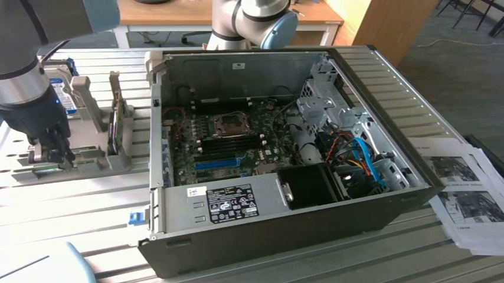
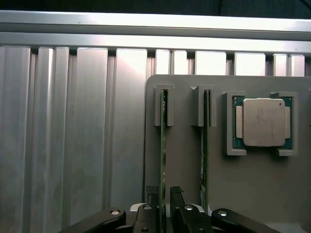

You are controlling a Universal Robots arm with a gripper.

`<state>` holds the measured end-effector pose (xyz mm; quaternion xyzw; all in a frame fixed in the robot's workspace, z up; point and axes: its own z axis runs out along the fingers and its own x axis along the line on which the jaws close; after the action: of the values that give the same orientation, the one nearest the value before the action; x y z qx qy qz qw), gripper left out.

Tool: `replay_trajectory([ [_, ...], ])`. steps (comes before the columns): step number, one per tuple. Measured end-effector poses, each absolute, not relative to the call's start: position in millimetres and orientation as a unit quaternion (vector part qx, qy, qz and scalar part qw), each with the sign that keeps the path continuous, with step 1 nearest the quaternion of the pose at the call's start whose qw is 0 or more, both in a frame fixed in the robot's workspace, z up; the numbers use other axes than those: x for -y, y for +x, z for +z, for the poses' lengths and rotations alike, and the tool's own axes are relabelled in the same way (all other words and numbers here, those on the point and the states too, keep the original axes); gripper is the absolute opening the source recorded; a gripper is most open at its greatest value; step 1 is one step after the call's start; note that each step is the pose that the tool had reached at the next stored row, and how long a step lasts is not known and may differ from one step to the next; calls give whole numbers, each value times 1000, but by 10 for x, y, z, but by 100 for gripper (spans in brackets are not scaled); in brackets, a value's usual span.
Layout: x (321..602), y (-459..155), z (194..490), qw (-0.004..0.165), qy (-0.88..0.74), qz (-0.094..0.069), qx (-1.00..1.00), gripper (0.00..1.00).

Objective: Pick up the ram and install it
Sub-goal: 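Pick up the ram and move it above insertion slot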

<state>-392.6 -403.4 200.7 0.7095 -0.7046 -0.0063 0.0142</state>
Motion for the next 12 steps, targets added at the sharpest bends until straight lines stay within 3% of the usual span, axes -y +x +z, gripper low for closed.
replay_trajectory([
  [12, 4032, -3930, 1990, 14, 709, -6, 705, 23],
])
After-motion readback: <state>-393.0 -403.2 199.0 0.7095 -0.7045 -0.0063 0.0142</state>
